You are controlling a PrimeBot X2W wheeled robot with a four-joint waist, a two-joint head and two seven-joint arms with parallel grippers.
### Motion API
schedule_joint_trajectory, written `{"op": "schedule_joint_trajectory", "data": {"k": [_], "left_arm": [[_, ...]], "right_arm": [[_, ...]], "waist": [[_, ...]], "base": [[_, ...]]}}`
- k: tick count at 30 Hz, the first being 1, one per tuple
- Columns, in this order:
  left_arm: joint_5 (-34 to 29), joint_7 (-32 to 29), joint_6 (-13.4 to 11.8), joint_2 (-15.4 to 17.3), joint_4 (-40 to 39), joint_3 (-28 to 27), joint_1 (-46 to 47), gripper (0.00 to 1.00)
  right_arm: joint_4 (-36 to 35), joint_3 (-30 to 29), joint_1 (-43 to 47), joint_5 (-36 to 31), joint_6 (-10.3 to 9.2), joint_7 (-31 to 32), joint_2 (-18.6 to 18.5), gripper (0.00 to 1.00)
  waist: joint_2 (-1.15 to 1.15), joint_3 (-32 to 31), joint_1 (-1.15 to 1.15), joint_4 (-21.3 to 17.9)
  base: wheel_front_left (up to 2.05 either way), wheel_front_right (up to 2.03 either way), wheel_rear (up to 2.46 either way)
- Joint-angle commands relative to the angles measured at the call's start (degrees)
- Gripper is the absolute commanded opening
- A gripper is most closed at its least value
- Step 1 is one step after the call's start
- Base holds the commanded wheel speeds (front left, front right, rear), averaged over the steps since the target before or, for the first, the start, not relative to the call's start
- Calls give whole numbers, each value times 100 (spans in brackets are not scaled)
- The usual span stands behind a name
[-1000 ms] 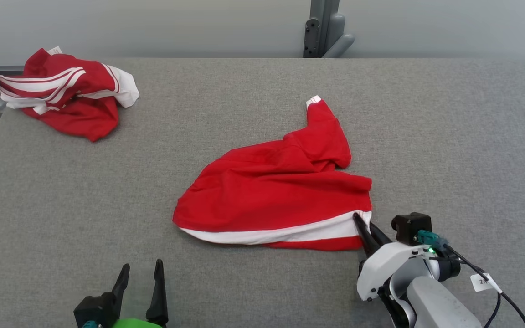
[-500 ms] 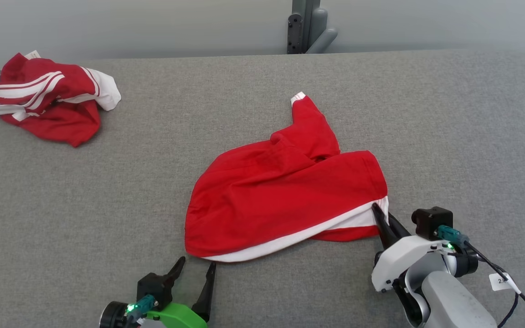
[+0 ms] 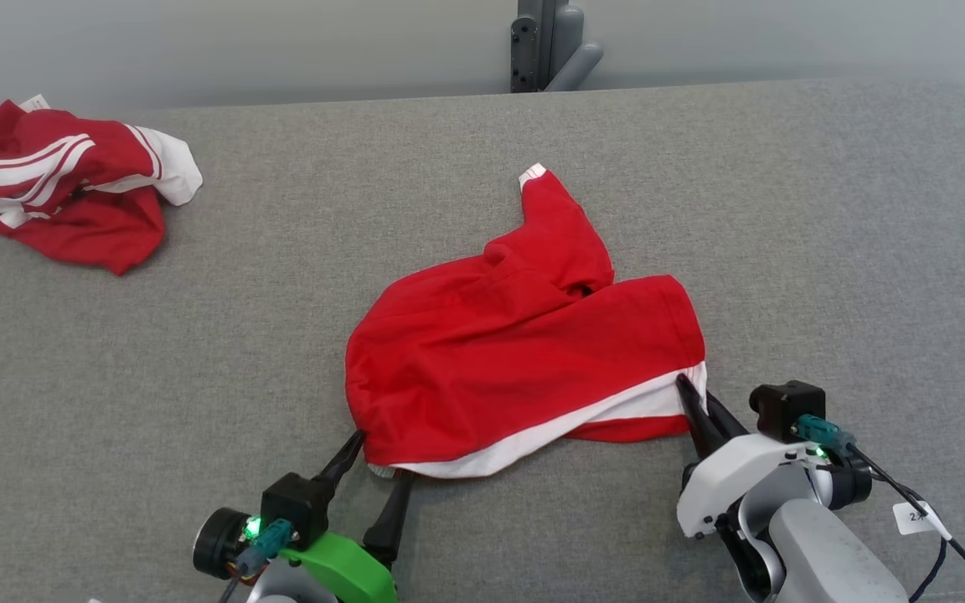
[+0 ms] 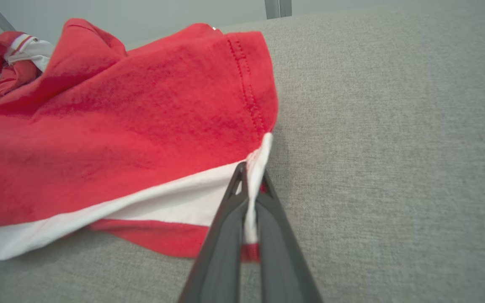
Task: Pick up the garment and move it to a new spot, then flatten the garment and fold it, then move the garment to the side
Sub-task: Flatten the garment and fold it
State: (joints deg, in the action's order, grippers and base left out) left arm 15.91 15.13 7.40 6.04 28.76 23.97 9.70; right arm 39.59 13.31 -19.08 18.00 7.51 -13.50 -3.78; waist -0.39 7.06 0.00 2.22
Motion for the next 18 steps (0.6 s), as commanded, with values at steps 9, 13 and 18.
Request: {"op": "schedule_joint_trajectory", "data": {"k": [9,13,18], "left_arm": [[313,4,0,-104,826,-473,38,100],[562,4,5,-186,1005,-310,119,100],[946,4,6,-246,1082,-265,215,64]], "right_arm": [[25,60,37,85,-4,-59,7,0],[40,105,-3,111,-4,-66,13,0],[37,119,-51,112,-4,-77,16,0]], "waist": [[39,-47,0,-28],[39,-37,0,-58],[39,-9,0,-89]], "base": [[0,0,0],[0,0,0],[0,0,0]]}}
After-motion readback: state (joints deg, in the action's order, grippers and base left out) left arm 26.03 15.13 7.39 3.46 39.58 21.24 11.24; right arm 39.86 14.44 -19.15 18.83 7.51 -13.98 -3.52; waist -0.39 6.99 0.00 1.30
